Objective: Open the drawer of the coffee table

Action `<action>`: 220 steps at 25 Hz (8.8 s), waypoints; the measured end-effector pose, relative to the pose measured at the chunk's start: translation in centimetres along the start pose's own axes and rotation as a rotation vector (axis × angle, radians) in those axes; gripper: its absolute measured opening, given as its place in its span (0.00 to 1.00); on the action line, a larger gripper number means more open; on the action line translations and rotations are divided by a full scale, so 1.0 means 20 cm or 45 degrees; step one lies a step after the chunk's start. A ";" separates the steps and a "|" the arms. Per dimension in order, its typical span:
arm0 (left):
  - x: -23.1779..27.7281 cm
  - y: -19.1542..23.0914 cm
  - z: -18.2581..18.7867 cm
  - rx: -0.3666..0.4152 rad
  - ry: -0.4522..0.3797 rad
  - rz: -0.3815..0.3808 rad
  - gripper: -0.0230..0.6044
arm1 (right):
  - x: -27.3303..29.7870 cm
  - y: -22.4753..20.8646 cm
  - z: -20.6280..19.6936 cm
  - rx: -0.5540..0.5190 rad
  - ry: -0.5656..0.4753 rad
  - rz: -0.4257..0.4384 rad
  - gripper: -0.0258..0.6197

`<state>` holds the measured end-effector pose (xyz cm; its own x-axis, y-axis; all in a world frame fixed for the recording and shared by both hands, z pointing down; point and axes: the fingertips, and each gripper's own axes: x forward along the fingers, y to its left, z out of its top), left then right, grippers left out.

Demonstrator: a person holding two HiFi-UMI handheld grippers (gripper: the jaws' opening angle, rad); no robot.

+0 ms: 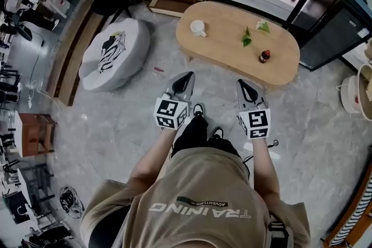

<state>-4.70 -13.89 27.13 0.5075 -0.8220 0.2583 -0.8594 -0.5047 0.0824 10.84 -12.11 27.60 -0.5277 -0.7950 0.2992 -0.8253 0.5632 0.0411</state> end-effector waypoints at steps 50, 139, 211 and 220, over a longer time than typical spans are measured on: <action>1.33 1.02 -2.45 0.093 -0.031 0.082 0.05 | 1.64 -0.21 -2.13 -0.045 -0.174 -0.071 0.05; 1.26 1.22 -2.99 -1.674 -1.062 -0.935 0.33 | 1.63 0.06 -1.96 0.020 -0.164 0.183 0.05; 1.41 0.79 -1.90 0.077 -0.164 -0.079 0.05 | 1.59 -0.27 -1.83 0.073 -0.261 -0.206 0.05; 1.19 0.74 -1.25 0.023 -0.128 -0.050 0.05 | 1.33 -0.30 -1.15 0.104 -0.247 -0.148 0.05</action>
<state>-6.90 -34.35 58.67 0.5456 -0.8233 0.1568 -0.8377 -0.5413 0.0730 6.39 -31.43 57.25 -0.4504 -0.8863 0.1076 -0.8921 0.4515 -0.0148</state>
